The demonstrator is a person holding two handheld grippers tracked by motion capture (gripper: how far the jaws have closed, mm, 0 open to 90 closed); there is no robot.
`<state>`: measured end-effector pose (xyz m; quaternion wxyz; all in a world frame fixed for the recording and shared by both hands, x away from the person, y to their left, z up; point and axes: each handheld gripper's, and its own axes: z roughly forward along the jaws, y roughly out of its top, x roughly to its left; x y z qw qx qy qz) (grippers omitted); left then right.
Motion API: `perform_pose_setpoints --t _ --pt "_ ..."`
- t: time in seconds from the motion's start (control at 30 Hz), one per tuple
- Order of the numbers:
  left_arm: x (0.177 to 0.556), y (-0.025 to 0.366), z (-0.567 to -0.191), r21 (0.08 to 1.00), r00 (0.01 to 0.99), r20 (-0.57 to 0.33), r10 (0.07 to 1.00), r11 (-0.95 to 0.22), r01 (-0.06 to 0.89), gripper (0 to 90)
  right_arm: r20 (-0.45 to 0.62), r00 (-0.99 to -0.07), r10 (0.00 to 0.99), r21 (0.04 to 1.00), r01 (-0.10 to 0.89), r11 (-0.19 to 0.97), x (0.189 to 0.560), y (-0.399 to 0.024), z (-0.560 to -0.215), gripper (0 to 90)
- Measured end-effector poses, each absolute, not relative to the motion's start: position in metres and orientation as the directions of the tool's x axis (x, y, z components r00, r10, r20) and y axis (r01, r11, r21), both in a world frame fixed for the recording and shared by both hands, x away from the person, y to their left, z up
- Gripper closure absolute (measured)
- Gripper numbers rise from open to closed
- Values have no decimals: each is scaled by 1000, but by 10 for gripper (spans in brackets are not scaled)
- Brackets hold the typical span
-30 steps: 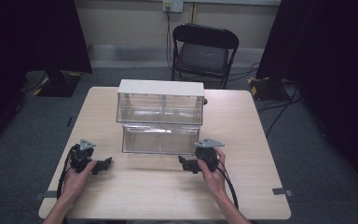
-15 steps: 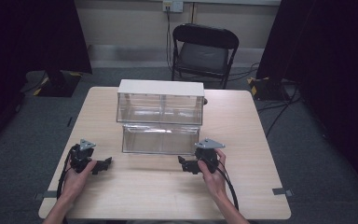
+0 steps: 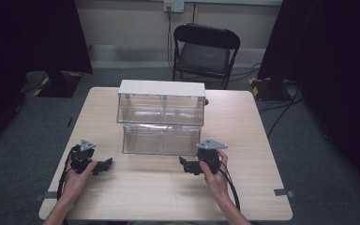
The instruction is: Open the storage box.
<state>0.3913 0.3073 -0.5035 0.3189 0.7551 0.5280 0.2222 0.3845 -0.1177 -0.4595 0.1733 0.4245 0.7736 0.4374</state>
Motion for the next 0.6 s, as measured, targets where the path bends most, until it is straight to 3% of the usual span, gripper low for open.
perform_pose_setpoints --t 0.6 --pt "391 307 -503 716 344 -1 939 -239 656 3 94 -584 807 829 494 261 384 -118 -456 80"
